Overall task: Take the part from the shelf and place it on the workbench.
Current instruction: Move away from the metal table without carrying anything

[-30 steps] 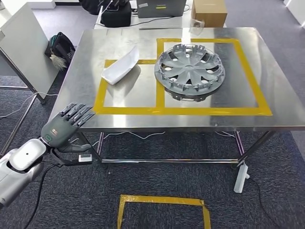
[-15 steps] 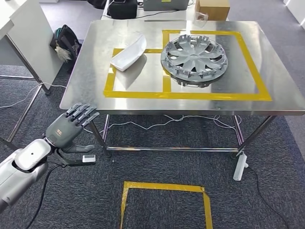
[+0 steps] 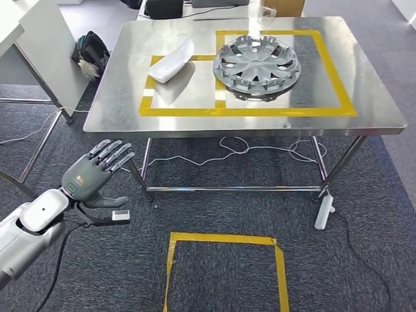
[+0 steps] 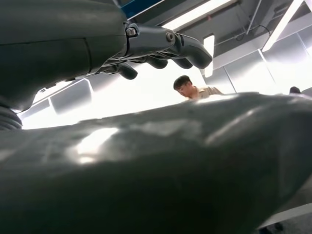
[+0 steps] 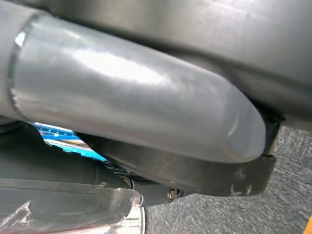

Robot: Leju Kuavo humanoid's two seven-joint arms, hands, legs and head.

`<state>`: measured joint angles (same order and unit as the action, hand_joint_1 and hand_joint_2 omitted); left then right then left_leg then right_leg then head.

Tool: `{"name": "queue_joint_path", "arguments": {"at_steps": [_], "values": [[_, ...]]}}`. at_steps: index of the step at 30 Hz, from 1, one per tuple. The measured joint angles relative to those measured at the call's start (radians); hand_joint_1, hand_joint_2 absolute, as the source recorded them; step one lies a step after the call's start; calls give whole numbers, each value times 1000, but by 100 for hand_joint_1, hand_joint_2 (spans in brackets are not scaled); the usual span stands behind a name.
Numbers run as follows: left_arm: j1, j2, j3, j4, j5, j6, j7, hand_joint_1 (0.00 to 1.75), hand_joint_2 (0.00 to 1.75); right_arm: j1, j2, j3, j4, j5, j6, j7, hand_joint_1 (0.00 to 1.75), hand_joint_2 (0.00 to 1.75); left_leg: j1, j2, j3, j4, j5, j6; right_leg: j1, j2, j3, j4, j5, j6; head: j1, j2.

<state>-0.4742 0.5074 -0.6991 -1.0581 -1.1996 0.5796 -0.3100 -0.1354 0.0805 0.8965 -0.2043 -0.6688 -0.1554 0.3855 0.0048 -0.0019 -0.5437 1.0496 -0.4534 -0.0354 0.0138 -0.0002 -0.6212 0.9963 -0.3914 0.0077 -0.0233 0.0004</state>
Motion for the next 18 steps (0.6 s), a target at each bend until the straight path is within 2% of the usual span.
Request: {"name": "queue_joint_path", "arguments": {"at_steps": [1, 2, 4, 5, 6, 8, 9, 10, 11, 12, 13, 15, 16, 17, 18], "values": [[-2, 0, 0, 0, 0, 0, 0, 0, 0, 0, 0, 0, 0, 0, 0, 0, 0, 0, -2, -1, 29, -49, -7, 5, 1, 0, -7, 1, 9, 4, 0, 0], [-3, 0, 0, 0, 1, 0, 0, 0, 0, 0, 0, 0, 0, 0, 0, 0, 0, 0, -4, -1, 40, -77, -13, 11, 3, -1, -14, 1, 19, 9, 1, 0], [-2, -1, -2, 2, 1, 0, 0, 0, 0, 1, 0, 0, 0, 0, 0, -1, 0, 0, -3, 0, 31, -88, -5, 25, 2, 0, -26, 0, 26, 21, 1, 0], [-2, -2, -4, 2, 1, 0, 0, 0, 0, 2, 0, 0, 0, -1, 0, -2, 0, 0, 0, 1, 24, -90, 3, 33, 2, 1, -35, 13, 9, 28, 3, 0], [-2, -3, -5, 3, 1, 0, 0, 0, 0, 2, -1, 0, 0, -1, 0, -2, 0, 0, 2, 3, 16, -92, 12, 41, 1, 2, -49, 47, -24, 35, 5, 0], [-2, -5, -5, 4, 1, 0, 0, 0, 0, 0, -1, 0, 0, -1, -1, -4, 0, 0, 4, 4, -2, -91, 28, 49, -2, 2, -86, 179, -117, 45, 8, 0], [-2, -6, -6, 5, 1, 0, 0, 0, 0, -2, -2, 0, 0, -1, -1, -7, 0, 0, 4, 4, -12, -91, 37, 49, -4, 2, -101, 249, -151, 49, 9, 0], [-2, -7, -8, 6, 1, 0, 0, 0, 0, -3, -2, 0, 0, -1, -1, -12, 0, 0, 4, 4, -24, -89, 46, 48, -5, 2, -104, 295, -165, 51, 9, 0], [-2, -8, -10, 8, 1, 0, 0, 0, 0, -3, -2, 0, 0, -1, -1, -16, 0, 0, 5, 4, -35, -87, 54, 47, -6, 2, -91, 304, -158, 53, 9, 0], [-2, -9, -11, 9, 1, 0, 0, 0, 0, -2, -2, 0, 0, -2, -1, -20, 0, 0, 6, 4, -46, -85, 61, 44, -7, 2, -59, 273, -136, 54, 9, 0], [-2, -9, -12, 10, 1, 0, 0, 0, 0, -2, -2, 0, 0, -2, -1, -20, 0, 0, 8, 3, -57, -82, 68, 40, -10, 2, -12, 211, -110, 56, 9, 0], [-4, -8, -12, 11, 1, 0, 0, 0, 0, -1, -2, -1, 0, -2, -1, -9, 0, 0, 8, 1, -76, -75, 83, 29, -12, 5, 84, 69, -93, 56, 9, 0], [-5, -7, -12, 11, 1, 0, 0, 0, 0, -1, -2, -1, 0, -2, -1, -4, 0, 0, 7, 1, -82, -73, 92, 23, -11, 7, 109, 26, -96, 53, 9, 0], [-6, -7, -12, 11, 1, 0, 0, 0, 0, -1, -2, -1, 0, -2, -1, -1, 0, 0, 6, 1, -87, -73, 101, 18, -9, 9, 116, 9, -101, 47, 8, 0], [-7, -7, -12, 11, 1, 0, 0, 0, 0, -1, -2, -1, 0, -2, -1, -1, 0, 0, 6, 1, -91, -74, 111, 13, -8, 10, 109, 7, -97, 37, 8, 0]]}}
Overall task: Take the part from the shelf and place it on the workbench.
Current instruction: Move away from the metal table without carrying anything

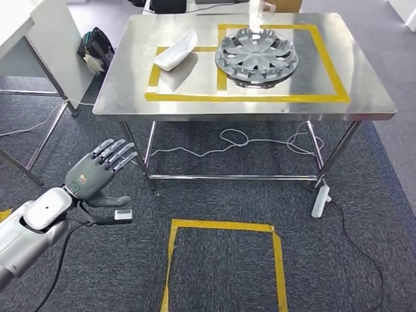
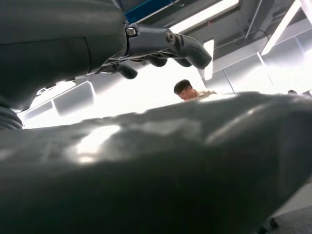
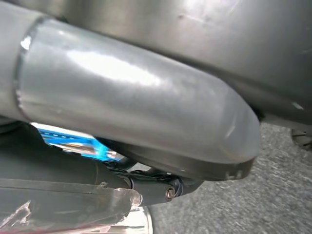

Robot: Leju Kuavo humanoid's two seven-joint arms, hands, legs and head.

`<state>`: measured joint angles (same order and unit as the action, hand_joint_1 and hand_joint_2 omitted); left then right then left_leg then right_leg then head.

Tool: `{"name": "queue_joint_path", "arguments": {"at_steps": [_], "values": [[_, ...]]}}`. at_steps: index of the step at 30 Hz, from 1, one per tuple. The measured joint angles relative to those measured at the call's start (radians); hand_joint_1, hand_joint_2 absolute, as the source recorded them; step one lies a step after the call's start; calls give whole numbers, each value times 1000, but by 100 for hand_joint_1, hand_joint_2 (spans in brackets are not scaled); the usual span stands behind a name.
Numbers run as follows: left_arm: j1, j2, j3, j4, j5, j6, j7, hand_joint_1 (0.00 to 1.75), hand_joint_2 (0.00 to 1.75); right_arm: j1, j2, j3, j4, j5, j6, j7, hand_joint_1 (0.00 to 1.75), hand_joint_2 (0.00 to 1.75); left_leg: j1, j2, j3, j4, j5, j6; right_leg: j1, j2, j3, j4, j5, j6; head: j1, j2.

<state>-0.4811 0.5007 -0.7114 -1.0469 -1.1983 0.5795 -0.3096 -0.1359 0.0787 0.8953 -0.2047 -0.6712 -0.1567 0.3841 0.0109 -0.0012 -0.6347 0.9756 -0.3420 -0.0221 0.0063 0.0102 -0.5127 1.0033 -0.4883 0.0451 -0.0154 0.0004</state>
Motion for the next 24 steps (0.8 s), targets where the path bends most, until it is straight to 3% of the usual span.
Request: {"name": "queue_joint_path", "arguments": {"at_steps": [2, 4, 6, 7, 9, 10, 11, 13, 14, 16, 18, 21, 22, 23, 24], "values": [[-1, 0, 0, 1, -1, 0, 4, 0, 0, 0, 0, 0, 0, -2, 0, -1, 0, 0, 2, 0, -13, 8, -8, -10, -1, -1, -18, 3, 14, -21, -1, 0], [-2, 0, 0, 3, -3, 0, 15, 0, 0, -1, 1, -2, 0, -3, 0, -1, 0, 0, 2, 0, -45, 82, -83, -17, -4, -2, -41, 0, 33, -42, -2, 0], [-2, -2, 0, 5, -4, 0, 26, 0, 0, -1, 1, -5, 0, -4, 0, -1, 0, 0, 1, 0, -84, 216, -169, -21, -1, -3, -70, 0, 55, -51, -3, 0], [-1, -3, 0, 6, -4, -1, 31, 0, 0, 0, 1, -5, 0, -5, 0, -1, 0, 0, 1, 0, -95, 272, -182, -21, 0, -3, -84, 0, 66, -53, -3, 0], [3, -6, 0, 10, -3, -4, 43, 0, 0, 1, 1, -7, 0, -7, 0, -1, 0, 0, -1, 0, -77, 302, -142, -15, 5, -4, -113, 0, 90, -54, -3, 0], [5, -8, 1, 11, -2, -6, 51, 0, 0, 1, 1, -8, 0, -9, 0, -1, 0, 0, -4, 0, -42, 268, -112, -8, 7, -4, -127, 0, 102, -54, -3, 0], [7, -9, 3, 13, -1, -8, 61, 0, 0, 0, 1, -10, 0, -10, 0, -1, 0, 0, -8, 0, 8, 207, -101, 1, 9, -4, -138, 1, 112, -53, -3, 0], [14, -12, 13, 17, 4, -12, 85, 0, 0, 0, 3, -15, -1, -14, -2, -2, 0, 0, -14, 1, 110, 62, -127, 16, 14, -3, -151, 3, 129, -47, -2, 0], [22, -14, 21, 22, 6, -11, 100, 0, 0, 1, 4, -17, -2, -16, -3, -2, 0, 0, -18, 2, 138, 16, -144, 21, 15, -3, -153, 2, 137, -43, -2, 0], [46, -18, 39, 37, 8, -2, 123, 0, 0, 4, 4, -21, -2, -20, -6, -11, 0, 0, -19, 3, 146, -12, -145, 26, 13, -3, -156, -2, 150, -31, -3, 0], [71, -20, 51, 50, 9, 11, 131, 0, 0, 9, 3, -23, -1, -21, -9, -34, 0, 0, -14, 3, 138, -16, -128, 36, 12, -3, -174, 24, 125, -15, -1, 0], [102, -23, 68, 64, 16, 20, 142, 0, 0, 14, 0, -25, -1, -24, -12, -89, 0, 0, -10, 3, 114, -15, -105, 42, 8, -3, -241, 212, 7, 5, 7, 0], [118, -24, 80, 68, 22, 23, 152, 0, 0, 15, 0, -26, 0, -26, -14, -107, 0, 0, -10, 3, 106, -15, -98, 41, 6, -3, -255, 270, -20, 9, 7, 0], [138, -24, 96, 71, 33, 25, 165, 0, 0, 17, -1, -28, 0, -29, -16, -121, 0, 0, -10, 4, 100, -14, -94, 38, 5, -3, -251, 293, -30, 11, 7, 0], [162, -24, 118, 72, 50, 27, 177, 0, 0, 21, -2, -30, 1, -33, -20, -130, 0, 0, -9, 4, 95, -13, -90, 36, 3, -3, -225, 272, -22, 13, 7, 0]]}}
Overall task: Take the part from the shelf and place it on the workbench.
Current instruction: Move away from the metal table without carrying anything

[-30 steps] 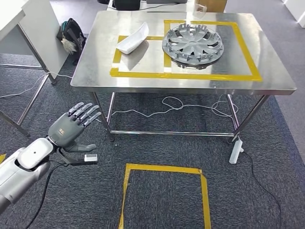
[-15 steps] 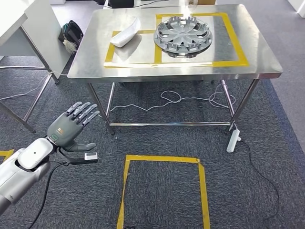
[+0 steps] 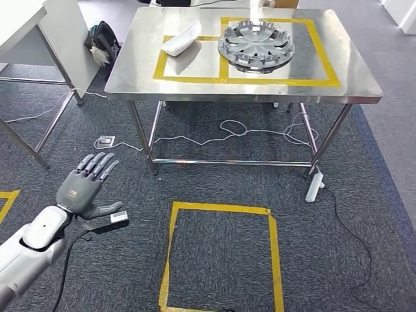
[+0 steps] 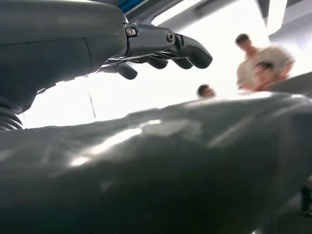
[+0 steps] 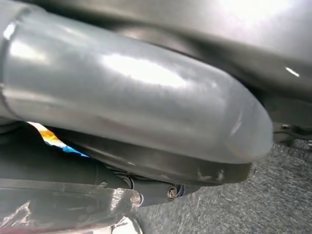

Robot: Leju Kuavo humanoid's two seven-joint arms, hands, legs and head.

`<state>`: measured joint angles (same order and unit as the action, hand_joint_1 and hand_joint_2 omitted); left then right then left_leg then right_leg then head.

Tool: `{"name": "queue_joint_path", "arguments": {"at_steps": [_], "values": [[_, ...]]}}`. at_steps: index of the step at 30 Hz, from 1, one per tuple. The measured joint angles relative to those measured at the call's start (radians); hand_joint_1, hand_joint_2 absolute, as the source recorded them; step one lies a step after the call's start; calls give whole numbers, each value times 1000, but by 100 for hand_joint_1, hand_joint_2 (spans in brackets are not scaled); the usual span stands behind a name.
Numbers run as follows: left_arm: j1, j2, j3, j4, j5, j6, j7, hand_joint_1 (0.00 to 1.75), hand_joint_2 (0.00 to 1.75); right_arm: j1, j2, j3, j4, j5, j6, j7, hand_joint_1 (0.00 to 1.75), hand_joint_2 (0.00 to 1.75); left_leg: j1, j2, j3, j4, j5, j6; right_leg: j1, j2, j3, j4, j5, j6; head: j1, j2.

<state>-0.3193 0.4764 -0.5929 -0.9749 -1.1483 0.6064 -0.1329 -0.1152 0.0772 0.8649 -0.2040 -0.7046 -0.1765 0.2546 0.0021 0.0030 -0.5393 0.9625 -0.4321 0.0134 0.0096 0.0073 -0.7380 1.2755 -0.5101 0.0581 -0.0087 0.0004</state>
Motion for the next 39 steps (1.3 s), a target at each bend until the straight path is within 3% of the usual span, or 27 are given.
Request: {"name": "queue_joint_path", "arguments": {"at_steps": [3, 5, 9, 12, 15, 17, 22, 24, 26, 28, 29, 30, 32, 33, 35, 37, 39], "values": [[89, -7, 105, 1, 102, 1, 3, 0, 0, 14, 0, -12, 1, -12, -13, 0, 0, 0, 2, 2, -8, 5, 6, -11, -6, 3, 146, -206, 50, 1, 0, 0], [147, -20, 185, 1, 161, 6, -23, 0, 0, 20, 1, -17, 1, -17, -18, 7, 0, 0, -1, 3, -14, 9, 9, -15, -7, 8, 187, -273, 57, -10, -1, 0], [222, -50, 292, 9, 223, -8, -47, 0, 0, 23, 1, -23, 1, -22, -25, 8, 0, 0, -2, 0, -23, 7, 20, 5, -4, 7, 182, -275, 67, -26, -3, 0], [261, -103, 397, 81, 350, -29, -102, 0, 0, 25, 1, -30, 2, -28, -40, 8, 0, 0, -1, 0, -24, -1, 24, -4, -1, 7, 178, -275, 70, -34, -2, 0], [283, -166, 524, 240, 469, -25, -209, 0, 0, 27, 1, -36, 2, -31, -58, 6, 0, 0, 2, 0, -28, -4, 31, -29, 1, 7, 171, -274, 73, -39, -2, 0], [293, -202, 613, 359, 536, -29, -262, 0, 0, 27, 1, -39, 2, -32, -67, 6, 0, 0, 2, 0, -33, -1, 31, -31, 0, 6, 168, -274, 76, -37, -2, 0], [323, -267, 805, 564, 640, -65, -305, 0, 0, 29, 1, -42, 2, -37, -80, 5, 0, 0, 3, -1, -35, -9, 38, -8, -1, 3, 165, -279, 78, -20, -2, 0], [329, -285, 855, 608, 654, -76, -300, 0, 0, 29, 0, -42, 2, -38, -84, 4, 0, 0, 11, -4, -32, -23, 51, -5, 0, 0, 143, -230, 36, -11, 1, 0], [332, -304, 894, 644, 668, -93, -278, 0, 0, 29, -1, -42, 4, -38, -89, -13, 0, 0, 14, -11, -36, -26, 56, -4, -5, -1, 94, -102, -42, 0, 4, 0], [338, -324, 928, 675, 675, -104, -240, 0, 0, 31, -1, -42, 8, -38, -95, -52, 0, 0, 16, -21, -42, -25, 59, -7, -10, -1, 63, -6, -83, 9, 4, 0], [340, -335, 942, 688, 675, -106, -222, 0, 0, 31, -1, -42, 9, -39, -98, -68, 0, 0, 17, -29, -44, -25, 61, -10, -12, -1, 75, -14, -74, 12, 4, 0], [342, -345, 953, 699, 674, -107, -204, 0, 0, 33, -1, -42, 10, -39, -102, -78, 0, 0, 19, -39, -46, -24, 63, -14, -14, 2, 108, -63, -50, 15, 4, 0], [343, -361, 970, 715, 672, -110, -180, 0, 0, 34, -1, -42, 12, -42, -108, -79, 0, 0, 22, -61, -52, -17, 67, -24, -20, 29, 196, -211, 0, 19, 4, 0], [344, -367, 976, 720, 671, -111, -171, 0, 0, 35, 0, -42, 13, -44, -112, -77, 0, 0, 22, -71, -56, -12, 69, -30, -22, 42, 225, -263, 13, 15, 4, 0], [346, -379, 985, 730, 668, -112, -157, 0, 0, 36, 0, -43, 14, -47, -117, -76, 0, 0, 22, -87, -63, -7, 73, -41, -19, 50, 237, -288, 13, -2, 3, 0], [350, -390, 993, 741, 664, -113, -145, 0, 0, 36, 0, -43, 15, -49, -120, -75, 0, 0, 24, -95, -68, -4, 76, -50, -18, 30, 237, -284, 19, -21, 2, 0], [354, -400, 998, 750, 661, -114, -138, 0, 0, 37, 0, -43, 15, -50, -121, -74, 0, 0, 24, -69, -93, 44, 40, -55, -20, 9, 236, -284, 26, -37, -3, 0]]}}
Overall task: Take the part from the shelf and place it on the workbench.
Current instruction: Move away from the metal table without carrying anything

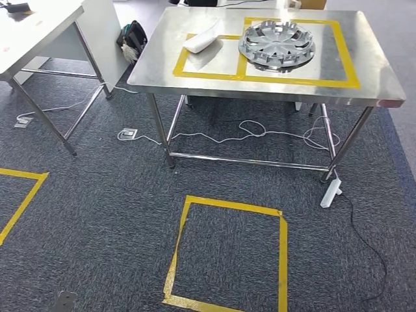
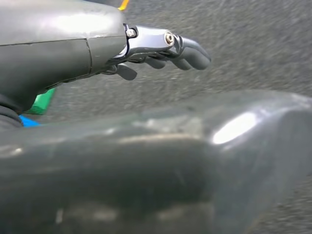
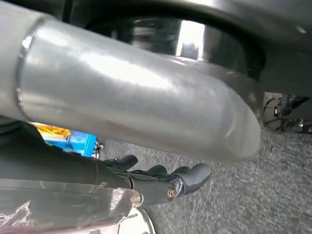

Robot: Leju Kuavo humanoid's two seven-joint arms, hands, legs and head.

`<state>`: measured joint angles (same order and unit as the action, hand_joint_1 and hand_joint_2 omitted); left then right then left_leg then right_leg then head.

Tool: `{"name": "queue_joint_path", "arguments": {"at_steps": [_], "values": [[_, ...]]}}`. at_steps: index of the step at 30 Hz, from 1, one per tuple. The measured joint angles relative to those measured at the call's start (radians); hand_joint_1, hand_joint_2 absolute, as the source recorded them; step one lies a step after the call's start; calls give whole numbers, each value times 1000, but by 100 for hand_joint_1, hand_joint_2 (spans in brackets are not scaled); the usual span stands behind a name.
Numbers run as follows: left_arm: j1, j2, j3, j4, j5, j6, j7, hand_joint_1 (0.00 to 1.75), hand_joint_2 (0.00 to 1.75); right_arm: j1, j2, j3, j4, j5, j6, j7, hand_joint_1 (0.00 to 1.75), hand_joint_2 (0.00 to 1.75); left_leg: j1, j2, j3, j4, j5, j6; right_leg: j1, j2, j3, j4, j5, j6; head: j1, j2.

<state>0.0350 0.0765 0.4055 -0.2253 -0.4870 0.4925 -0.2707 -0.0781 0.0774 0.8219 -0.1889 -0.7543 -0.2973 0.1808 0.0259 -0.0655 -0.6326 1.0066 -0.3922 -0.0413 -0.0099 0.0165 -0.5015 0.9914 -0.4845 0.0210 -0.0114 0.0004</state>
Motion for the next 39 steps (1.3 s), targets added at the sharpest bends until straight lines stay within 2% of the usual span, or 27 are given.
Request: {"name": "queue_joint_path", "arguments": {"at_steps": [2, 3, 4, 5, 6, 8, 10, 11, 13, 15, 17, 18, 19, 20, 21, 22, 24, 26, 28, 29, 30, 32, 34, 35, 36, 37, 39], "values": [[-1, -9, 3, 4, -2, 0, 3, 0, 0, 3, 0, 0, 1, 0, 0, 0, 0, 0, -2, 39, -59, 135, -80, -2, 2, -25, -5, 0, 5, -9, -6, 0], [-3, -13, 4, 5, -3, 0, 4, 0, 0, 6, 0, 0, 1, 0, 0, 0, 0, 0, -2, 48, -90, 209, -115, -3, 3, -40, -8, 0, 6, -10, -7, 0], [-3, -16, 5, 6, -3, 0, 5, 0, 0, 8, 0, 0, 2, 0, 0, 0, 0, 0, -2, 52, -107, 258, -132, -4, 4, -54, -9, 0, 6, -10, -7, 0], [-2, -18, 5, 7, -3, 0, 6, 0, 0, 9, 0, 0, 2, 0, 0, 0, 0, 0, -1, 54, -105, 269, -129, -4, 4, -67, -10, 0, 6, -10, -7, 0], [-1, -20, 6, 9, -3, -1, 8, 0, 0, 9, 0, 0, 2, 0, 0, 0, 0, 0, -1, 58, -82, 237, -108, -3, 4, -80, -9, 0, 5, -8, -7, 0], [-1, -24, 6, 10, -4, -5, 15, 0, 0, 9, 0, 0, 2, -1, 0, 0, 0, 0, -3, 95, 2, 97, -53, -1, 4, -102, -5, 1, 0, 1, -8, 0], [-6, -29, 6, 10, -5, -8, 23, 0, 0, 9, 0, -1, 3, -2, 0, 0, 0, 0, -7, 126, 59, -4, -30, 7, 10, -122, -4, 2, -8, 15, -8, 0], [-7, -34, 7, 11, -5, -9, 27, 0, 0, 8, 0, -2, 3, -3, 0, 0, 0, 0, -10, 127, 65, -18, -32, 13, 13, -131, -3, 1, -11, 21, -7, 0], [-5, -43, 7, 13, -4, -12, 33, 0, 0, 5, 0, -5, 3, -6, 0, 0, 0, 0, -11, 102, 61, -19, -32, 28, 10, -143, 7, -2, -15, 32, -5, 0], [-2, -51, 7, 16, -4, -17, 38, 0, 0, 4, 0, -8, 3, -8, 2, 0, 0, 0, -10, 81, 59, -20, -29, 42, 5, -102, -1, 31, -44, 43, -2, 0], [-5, -61, 8, 16, -2, -25, 50, 0, 0, 6, 0, -12, 3, -11, 2, -2, 0, 0, -11, 60, 55, -20, -25, 52, 4, -42, -56, 149, -109, 46, 2, 0], [-7, -66, 9, 16, 2, -30, 57, 0, 0, 7, 0, -14, 4, -12, 1, -6, 0, 0, -13, 48, 52, -20, -23, 56, 5, -28, -93, 224, -141, 45, 3, 0], [-8, -71, 12, 16, 7, -35, 61, 0, 0, 7, 0, -16, 4, -14, 1, -15, 0, 0, -15, 34, 51, -20, -22, 58, 6, -23, -123, 280, -157, 43, 3, 0], [-8, -76, 18, 16, 15, -40, 64, 0, 0, 8, 0, -17, 5, -16, 1, -25, 0, 0, -17, 19, 50, -20, -22, 59, 7, -20, -137, 301, -152, 40, 4, 0], [-7, -81, 24, 16, 22, -43, 65, 0, 0, 8, 0, -18, 5, -18, 1, -36, 0, 0, -19, 4, 51, -19, -21, 59, 8, -17, -130, 280, -128, 36, 4, 0], [-7, -86, 30, 16, 27, -46, 66, 0, 0, 8, 0, -19, 5, -18, 0, -43, 0, 0, -20, -11, 51, -19, -21, 59, 9, -9, -105, 220, -89, 31, 4, 0], [-8, -95, 38, 16, 33, -48, 66, 0, 0, 8, 0, -22, 6, -19, 0, -44, 0, 0, -20, -40, 49, -17, -18, 54, 7, 39, -44, 78, -25, 21, 4, 0], [-8, -100, 48, 16, 39, -54, 66, 0, 0, 8, 0, -24, 8, -19, 0, -44, 0, 0, -18, -63, 43, -17, -13, 44, 7, 70, -18, 10, -8, 17, 3, 0], [-7, -105, 58, 16, 46, -60, 66, 0, 0, 6, 0, -24, 9, -20, 0, -44, 0, 0, -14, -81, 37, -20, -7, 31, 9, 52, -13, 4, -4, 12, 3, 0], [-5, -109, 63, 16, 49, -62, 66, 0, 0, 6, 0, -24, 9, -20, 0, -42, 0, 0, -14, -70, 33, -16, -10, 26, 8, 41, -10, 0, 0, 6, 3, 0], [-4, -113, 67, 16, 51, -62, 68, 0, 0, 6, 1, -24, 9, -20, -1, -40, 0, 0, -15, -46, 22, 4, -24, 22, 7, 27, -6, -4, 4, 0, -1, 0], [-8, -123, 74, 16, 53, -63, 72, 0, 0, 10, 1, -25, 10, -21, -2, -37, 0, 0, -17, 22, -26, 105, -87, 14, 5, -5, -4, -9, 9, -7, -9, 0], [-14, -128, 79, 16, 52, -63, 79, 0, 0, 13, 1, -25, 11, -21, -3, -37, 0, 0, -14, 50, -85, 232, -146, 4, 6, -39, -6, -9, 9, -8, -13, 0], [-14, -130, 80, 16, 51, -63, 83, 0, 0, 14, 1, -25, 11, -21, -3, -37, 0, 0, -12, 53, -96, 261, -151, 0, 5, -55, -6, -9, 8, -7, -13, 0], [-13, -131, 81, 16, 50, -63, 86, 0, 0, 13, 1, -25, 11, -21, -3, -37, 0, 0, -9, 56, -87, 251, -137, -3, 4, -70, -6, -8, 7, -6, -13, 0], [-11, -132, 82, 16, 50, -63, 87, 0, 0, 13, 1, -25, 11, -21, -3, -37, 0, 0, -7, 63, -57, 202, -108, -5, 3, -84, -4, -8, 5, -3, -13, 0], [-12, -135, 82, 16, 50, -63, 88, 0, 0, 12, 1, -25, 11, -21, -3, -37, 0, 0, -7, 107, 26, 62, -53, -8, 4, -109, -1, -5, -2, 9, -15, 0]]}}
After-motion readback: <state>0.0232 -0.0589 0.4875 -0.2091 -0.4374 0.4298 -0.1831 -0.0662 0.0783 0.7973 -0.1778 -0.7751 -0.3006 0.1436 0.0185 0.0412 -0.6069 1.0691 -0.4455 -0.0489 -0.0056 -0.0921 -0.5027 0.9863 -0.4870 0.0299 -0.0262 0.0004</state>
